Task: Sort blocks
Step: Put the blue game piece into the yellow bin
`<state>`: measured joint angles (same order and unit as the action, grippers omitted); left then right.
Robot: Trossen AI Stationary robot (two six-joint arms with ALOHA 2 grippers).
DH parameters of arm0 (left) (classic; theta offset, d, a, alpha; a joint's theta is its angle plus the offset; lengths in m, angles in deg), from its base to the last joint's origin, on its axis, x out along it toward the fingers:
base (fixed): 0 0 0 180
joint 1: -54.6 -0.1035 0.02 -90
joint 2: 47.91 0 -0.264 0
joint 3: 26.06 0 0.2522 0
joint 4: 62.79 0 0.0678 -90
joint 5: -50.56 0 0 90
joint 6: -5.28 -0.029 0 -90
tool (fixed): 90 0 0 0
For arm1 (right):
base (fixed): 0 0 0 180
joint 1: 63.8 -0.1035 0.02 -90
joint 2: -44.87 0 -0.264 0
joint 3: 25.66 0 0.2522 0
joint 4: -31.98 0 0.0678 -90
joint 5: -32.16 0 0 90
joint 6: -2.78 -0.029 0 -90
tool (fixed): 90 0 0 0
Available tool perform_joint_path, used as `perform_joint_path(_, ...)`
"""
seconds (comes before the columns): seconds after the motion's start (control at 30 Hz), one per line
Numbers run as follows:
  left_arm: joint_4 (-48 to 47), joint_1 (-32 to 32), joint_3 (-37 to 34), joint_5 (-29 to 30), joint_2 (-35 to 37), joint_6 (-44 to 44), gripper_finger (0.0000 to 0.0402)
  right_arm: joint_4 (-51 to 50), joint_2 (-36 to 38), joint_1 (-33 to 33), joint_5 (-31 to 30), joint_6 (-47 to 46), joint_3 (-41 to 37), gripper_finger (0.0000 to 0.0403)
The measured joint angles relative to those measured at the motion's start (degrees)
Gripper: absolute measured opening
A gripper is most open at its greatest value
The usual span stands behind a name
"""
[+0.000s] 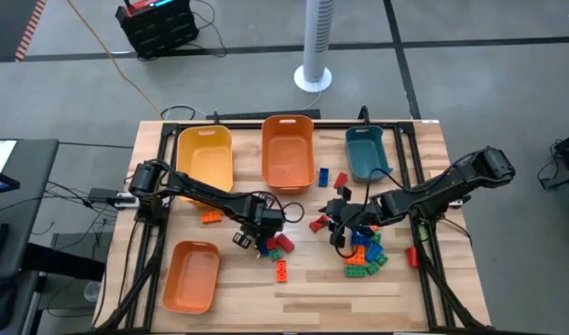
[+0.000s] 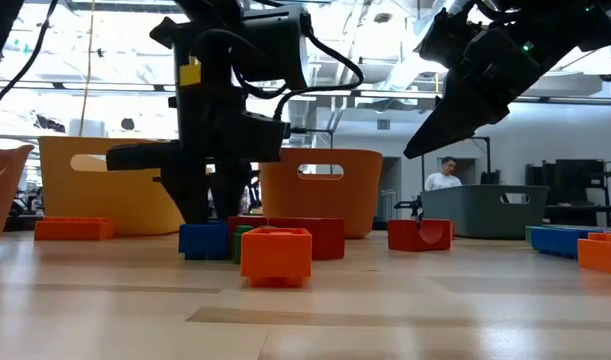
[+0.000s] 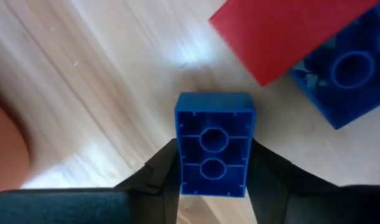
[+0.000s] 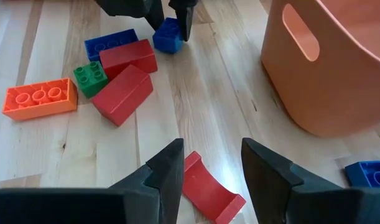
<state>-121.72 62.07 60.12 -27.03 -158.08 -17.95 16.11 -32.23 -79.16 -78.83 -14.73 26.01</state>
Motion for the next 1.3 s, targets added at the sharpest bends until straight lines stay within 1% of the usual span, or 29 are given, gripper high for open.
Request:
perform_joint_path(0.13, -5.4, 0.0, 1.9, -0.1, -0.3, 3.5, 0.013, 0.0, 0.0, 0.0, 0.0, 0.0, 0.0, 0.0175)
perform_joint_path(0.23, -9.7, -0.1, 3.9, 0.0, 1.4, 5.1, 0.013, 0.0, 0.0, 0.0, 0.0, 0.0, 0.0, 0.0175)
perform_joint_path(0.4, -10.2, 0.0, 4.7, -0.2, 6.6, 7.0, 0.013, 0.1, 0.0, 0.0, 0.0, 0.0, 0.0, 0.0175)
perform_joint_path(0.5, -7.6, -0.4, 4.7, -1.9, 10.6, 8.4, 0.013, 1.1, 0.0, 0.0, 0.0, 0.0, 0.0, 0.0175)
perform_joint_path(0.67, 2.2, -2.0, 4.3, -7.2, 17.1, 9.6, 0.013, 2.3, 0.0, 0.0, 0.0, 0.0, 0.0, 0.0175)
perform_joint_path(0.73, 5.5, -3.4, 4.3, -8.1, 18.8, 9.9, 0.013, 2.5, 0.0, 0.1, 0.0, 0.0, 0.0, 0.0175)
perform_joint_path(0.8, 6.0, -5.4, 4.4, -8.1, 19.6, 10.0, 0.013, 2.6, 0.0, 0.1, 0.0, 0.0, 0.0, 0.0175)
perform_joint_path(0.93, 3.0, -10.2, 4.3, -8.2, 20.8, 10.5, 0.013, 2.7, 0.0, 0.1, -0.1, 0.0, 0.0, 0.0175)
perform_joint_path(1.1, -1.3, -16.4, 4.3, -8.1, 25.1, 12.2, 0.013, 2.5, 0.0, -0.4, -0.2, 0.0, -1.2, 0.0175)
perform_joint_path(1.17, -2.8, -18.7, 4.3, -6.9, 27.4, 13.6, 0.013, 2.6, 0.0, -0.4, -0.1, 0.0, -1.7, 0.0175)
perform_joint_path(1.3, -13.5, -24.7, 4.3, 3.0, 29.7, 18.1, 0.013, 3.1, 0.0, -0.3, -0.2, 0.0, -1.7, 0.0175)
